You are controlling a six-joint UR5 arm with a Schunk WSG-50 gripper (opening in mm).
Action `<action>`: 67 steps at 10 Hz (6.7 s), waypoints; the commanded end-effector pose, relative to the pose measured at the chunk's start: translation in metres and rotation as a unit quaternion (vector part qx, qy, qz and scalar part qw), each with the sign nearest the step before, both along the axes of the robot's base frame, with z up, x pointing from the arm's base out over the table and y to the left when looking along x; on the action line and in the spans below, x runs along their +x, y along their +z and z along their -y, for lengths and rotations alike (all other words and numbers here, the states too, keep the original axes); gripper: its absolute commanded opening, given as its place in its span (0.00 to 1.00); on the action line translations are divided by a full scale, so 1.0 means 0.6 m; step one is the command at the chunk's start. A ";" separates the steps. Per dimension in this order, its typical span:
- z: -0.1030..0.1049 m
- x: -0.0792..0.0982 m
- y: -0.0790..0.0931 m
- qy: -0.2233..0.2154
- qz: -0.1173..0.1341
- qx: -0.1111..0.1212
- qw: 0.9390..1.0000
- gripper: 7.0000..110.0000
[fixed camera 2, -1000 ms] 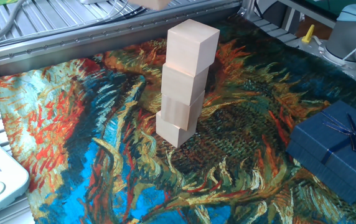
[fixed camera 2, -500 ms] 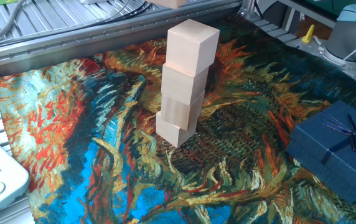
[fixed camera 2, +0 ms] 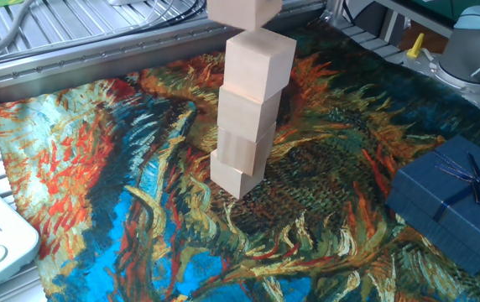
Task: Stack the blocks in a vertical line of five
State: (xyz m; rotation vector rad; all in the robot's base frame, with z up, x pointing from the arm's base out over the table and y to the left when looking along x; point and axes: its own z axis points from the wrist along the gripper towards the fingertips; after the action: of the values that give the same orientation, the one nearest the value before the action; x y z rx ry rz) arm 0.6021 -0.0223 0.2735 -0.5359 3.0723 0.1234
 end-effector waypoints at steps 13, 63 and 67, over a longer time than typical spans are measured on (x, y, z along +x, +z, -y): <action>-0.002 -0.033 -0.023 -0.022 -0.009 -0.006 1.000 0.15; -0.001 -0.046 -0.042 -0.042 0.024 0.013 0.999 0.15; -0.012 -0.047 -0.043 -0.037 0.021 0.026 0.999 0.36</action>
State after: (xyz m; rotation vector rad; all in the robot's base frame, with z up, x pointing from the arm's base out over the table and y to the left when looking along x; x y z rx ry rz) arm 0.5739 -0.0205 0.2460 -0.4099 3.0391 0.1489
